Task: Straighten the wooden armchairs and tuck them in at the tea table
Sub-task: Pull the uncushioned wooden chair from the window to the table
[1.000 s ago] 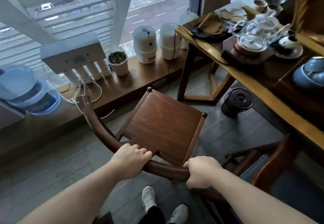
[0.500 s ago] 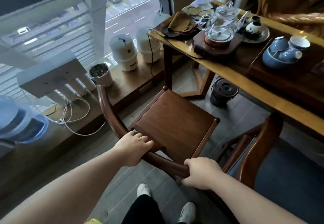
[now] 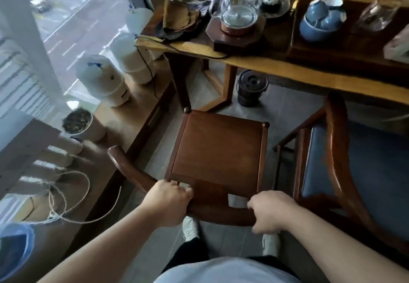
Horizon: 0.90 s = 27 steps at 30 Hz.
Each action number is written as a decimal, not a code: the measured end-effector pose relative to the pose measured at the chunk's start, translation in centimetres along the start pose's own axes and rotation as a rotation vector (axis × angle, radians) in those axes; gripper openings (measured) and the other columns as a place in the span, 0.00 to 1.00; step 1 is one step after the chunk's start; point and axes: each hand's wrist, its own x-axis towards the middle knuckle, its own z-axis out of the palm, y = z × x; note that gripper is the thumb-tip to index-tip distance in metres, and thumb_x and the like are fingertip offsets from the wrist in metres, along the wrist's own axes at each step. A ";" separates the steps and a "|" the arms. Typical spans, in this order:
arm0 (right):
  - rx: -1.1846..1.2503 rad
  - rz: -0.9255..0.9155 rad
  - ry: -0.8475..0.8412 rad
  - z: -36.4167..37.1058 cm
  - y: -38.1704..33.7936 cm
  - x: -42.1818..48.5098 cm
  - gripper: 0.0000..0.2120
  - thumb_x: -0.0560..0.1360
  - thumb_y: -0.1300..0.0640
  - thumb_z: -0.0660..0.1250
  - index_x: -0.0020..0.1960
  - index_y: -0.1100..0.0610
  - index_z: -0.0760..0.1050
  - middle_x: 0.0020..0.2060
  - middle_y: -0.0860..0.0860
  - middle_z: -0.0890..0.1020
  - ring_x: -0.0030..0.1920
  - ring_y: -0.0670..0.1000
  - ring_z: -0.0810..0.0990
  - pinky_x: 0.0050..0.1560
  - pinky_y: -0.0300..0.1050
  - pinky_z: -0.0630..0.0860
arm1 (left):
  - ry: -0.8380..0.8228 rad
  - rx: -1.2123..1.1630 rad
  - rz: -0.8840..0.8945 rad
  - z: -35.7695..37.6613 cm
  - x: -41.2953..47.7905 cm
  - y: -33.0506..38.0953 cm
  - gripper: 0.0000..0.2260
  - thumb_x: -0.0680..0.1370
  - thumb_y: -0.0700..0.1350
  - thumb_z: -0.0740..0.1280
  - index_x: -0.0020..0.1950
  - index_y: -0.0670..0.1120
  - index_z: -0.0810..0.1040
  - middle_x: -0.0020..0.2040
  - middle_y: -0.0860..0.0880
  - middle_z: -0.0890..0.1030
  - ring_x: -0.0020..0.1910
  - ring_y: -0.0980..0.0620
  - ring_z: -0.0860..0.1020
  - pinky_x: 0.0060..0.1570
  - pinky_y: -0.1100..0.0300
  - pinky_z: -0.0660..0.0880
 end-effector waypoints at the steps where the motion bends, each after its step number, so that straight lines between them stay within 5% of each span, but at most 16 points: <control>1: 0.014 0.031 -0.016 -0.2 -0.1 0.0 0.13 0.67 0.48 0.66 0.49 0.50 0.78 0.41 0.48 0.80 0.46 0.54 0.81 0.41 0.45 0.73 | -0.017 0.020 0.025 0.0 0.1 -0.1 0.09 0.71 0.48 0.60 0.49 0.50 0.73 0.41 0.50 0.82 0.41 0.44 0.80 0.37 0.55 0.69; 11: 0.136 0.165 0.122 -1.1 -1.6 1.9 0.10 0.64 0.45 0.67 0.42 0.49 0.77 0.36 0.47 0.80 0.40 0.53 0.80 0.43 0.49 0.80 | -0.004 0.076 0.087 -2.1 2.6 -4.5 0.11 0.72 0.47 0.59 0.53 0.53 0.73 0.41 0.51 0.81 0.41 0.46 0.80 0.34 0.56 0.69; 16: 0.194 0.209 0.163 -2.6 -0.6 2.9 0.07 0.63 0.47 0.68 0.37 0.48 0.73 0.35 0.47 0.80 0.37 0.51 0.79 0.41 0.48 0.80 | 0.040 0.077 0.077 -3.2 6.2 -6.4 0.10 0.71 0.51 0.63 0.52 0.55 0.73 0.41 0.53 0.81 0.41 0.48 0.80 0.45 0.52 0.74; 27: 0.258 0.224 0.150 -3.2 2.8 1.7 0.10 0.64 0.45 0.68 0.38 0.50 0.75 0.36 0.49 0.80 0.36 0.51 0.78 0.37 0.49 0.78 | 0.010 0.057 0.133 -5.5 9.7 -4.9 0.10 0.71 0.47 0.63 0.52 0.54 0.73 0.36 0.54 0.78 0.37 0.49 0.78 0.44 0.53 0.75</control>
